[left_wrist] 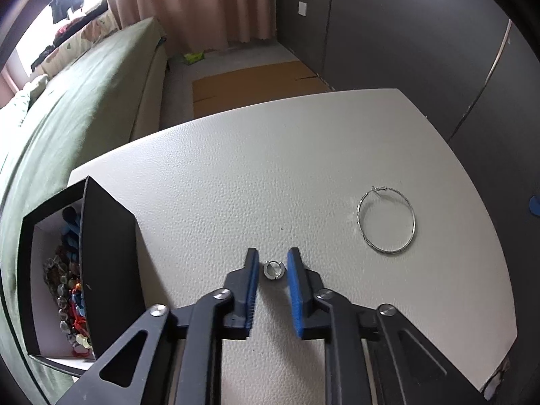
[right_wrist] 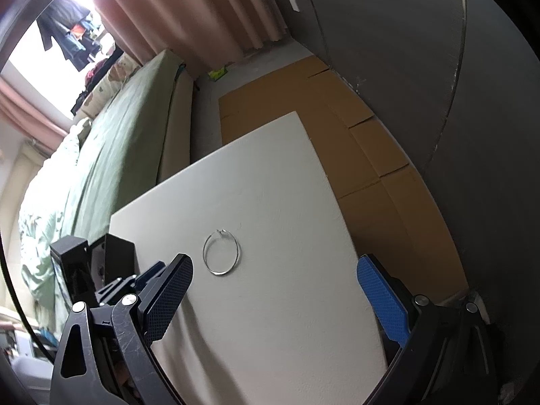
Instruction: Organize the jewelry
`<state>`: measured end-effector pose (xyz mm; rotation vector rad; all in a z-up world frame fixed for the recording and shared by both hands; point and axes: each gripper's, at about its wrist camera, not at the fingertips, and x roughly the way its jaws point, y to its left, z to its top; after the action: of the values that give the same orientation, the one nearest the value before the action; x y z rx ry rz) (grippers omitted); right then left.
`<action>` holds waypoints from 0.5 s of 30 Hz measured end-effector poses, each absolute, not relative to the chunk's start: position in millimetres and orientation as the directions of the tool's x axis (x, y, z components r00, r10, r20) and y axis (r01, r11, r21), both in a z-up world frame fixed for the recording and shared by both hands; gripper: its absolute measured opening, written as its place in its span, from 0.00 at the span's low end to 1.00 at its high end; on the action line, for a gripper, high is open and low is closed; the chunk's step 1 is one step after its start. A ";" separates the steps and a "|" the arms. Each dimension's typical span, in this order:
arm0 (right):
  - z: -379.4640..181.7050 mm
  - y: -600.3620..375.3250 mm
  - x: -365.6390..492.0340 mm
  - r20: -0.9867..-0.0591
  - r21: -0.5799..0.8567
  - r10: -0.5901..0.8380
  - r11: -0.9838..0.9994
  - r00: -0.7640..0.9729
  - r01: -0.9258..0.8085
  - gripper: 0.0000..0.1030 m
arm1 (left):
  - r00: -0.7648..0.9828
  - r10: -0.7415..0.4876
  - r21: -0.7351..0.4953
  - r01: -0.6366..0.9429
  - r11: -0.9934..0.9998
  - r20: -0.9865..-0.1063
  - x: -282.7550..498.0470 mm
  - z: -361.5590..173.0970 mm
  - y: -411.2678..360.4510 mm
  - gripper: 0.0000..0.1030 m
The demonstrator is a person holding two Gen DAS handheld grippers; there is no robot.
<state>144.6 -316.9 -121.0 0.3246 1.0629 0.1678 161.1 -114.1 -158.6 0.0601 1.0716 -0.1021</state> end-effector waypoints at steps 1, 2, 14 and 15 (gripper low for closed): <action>-121.1 -315.6 144.2 -0.832 0.333 0.284 0.943 0.477 0.019 0.97 | 0.477 -0.054 0.003 0.118 0.993 -0.877 160.4 -158.9 -114.7 0.13; -120.1 -314.2 143.2 -0.831 0.328 0.282 0.945 0.480 0.014 0.97 | 0.480 -0.052 0.007 0.120 0.993 -0.876 159.6 -158.8 -114.8 0.13; -120.1 -305.8 145.4 -0.831 0.315 0.279 0.949 0.481 -0.007 0.97 | 0.491 -0.110 -0.066 0.105 0.992 -0.864 157.0 -142.3 -99.8 0.13; -119.7 -306.0 145.8 -0.828 0.322 0.285 0.947 0.483 -0.008 0.97 | 0.495 -0.113 -0.071 0.102 0.992 -0.862 156.7 -140.1 -98.5 0.13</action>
<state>145.8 -306.0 -119.7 0.2912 1.0550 0.1819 156.7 -98.5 -140.1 -0.0111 1.0454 -0.1302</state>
